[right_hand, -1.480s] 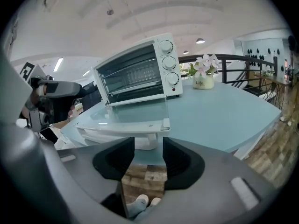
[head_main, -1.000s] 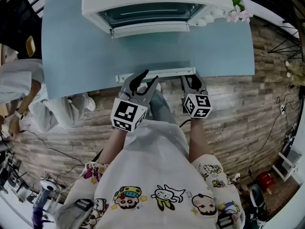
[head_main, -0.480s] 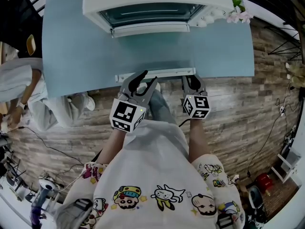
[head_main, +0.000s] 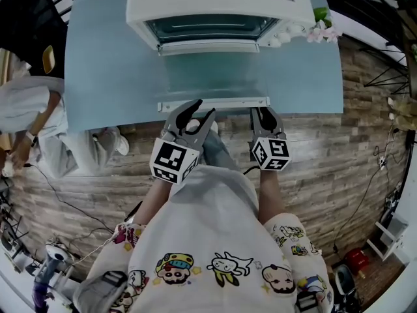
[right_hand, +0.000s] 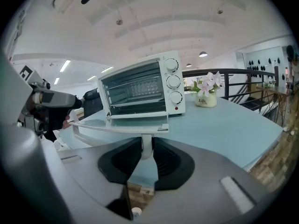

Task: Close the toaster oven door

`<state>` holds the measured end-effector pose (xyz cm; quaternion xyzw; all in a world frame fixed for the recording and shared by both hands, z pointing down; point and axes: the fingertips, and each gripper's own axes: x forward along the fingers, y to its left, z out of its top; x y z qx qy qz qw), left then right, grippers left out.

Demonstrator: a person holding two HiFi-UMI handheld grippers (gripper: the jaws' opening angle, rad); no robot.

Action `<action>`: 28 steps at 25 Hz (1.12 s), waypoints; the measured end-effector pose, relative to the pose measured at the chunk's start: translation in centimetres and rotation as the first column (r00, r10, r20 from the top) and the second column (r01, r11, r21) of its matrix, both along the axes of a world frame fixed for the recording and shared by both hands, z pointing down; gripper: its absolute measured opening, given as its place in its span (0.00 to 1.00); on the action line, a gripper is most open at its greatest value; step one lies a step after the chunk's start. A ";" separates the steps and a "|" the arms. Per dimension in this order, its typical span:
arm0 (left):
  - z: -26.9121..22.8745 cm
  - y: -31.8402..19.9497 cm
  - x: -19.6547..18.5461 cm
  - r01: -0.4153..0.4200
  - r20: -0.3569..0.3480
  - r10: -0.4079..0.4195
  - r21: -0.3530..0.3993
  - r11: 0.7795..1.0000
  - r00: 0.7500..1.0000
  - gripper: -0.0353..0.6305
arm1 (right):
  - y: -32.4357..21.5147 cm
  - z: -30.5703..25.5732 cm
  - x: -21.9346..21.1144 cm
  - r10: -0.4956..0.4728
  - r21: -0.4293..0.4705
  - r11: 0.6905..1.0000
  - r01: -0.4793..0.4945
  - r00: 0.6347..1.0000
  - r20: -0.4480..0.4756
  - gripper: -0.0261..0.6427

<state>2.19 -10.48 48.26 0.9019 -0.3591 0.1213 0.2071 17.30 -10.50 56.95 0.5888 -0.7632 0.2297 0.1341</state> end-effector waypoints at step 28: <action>-8.0 -2.6 -5.0 0.193 -0.039 -0.189 0.184 0.964 0.981 0.19 | -6.1 -12.8 -0.2 -0.069 0.142 0.987 0.074 0.997 -0.042 0.19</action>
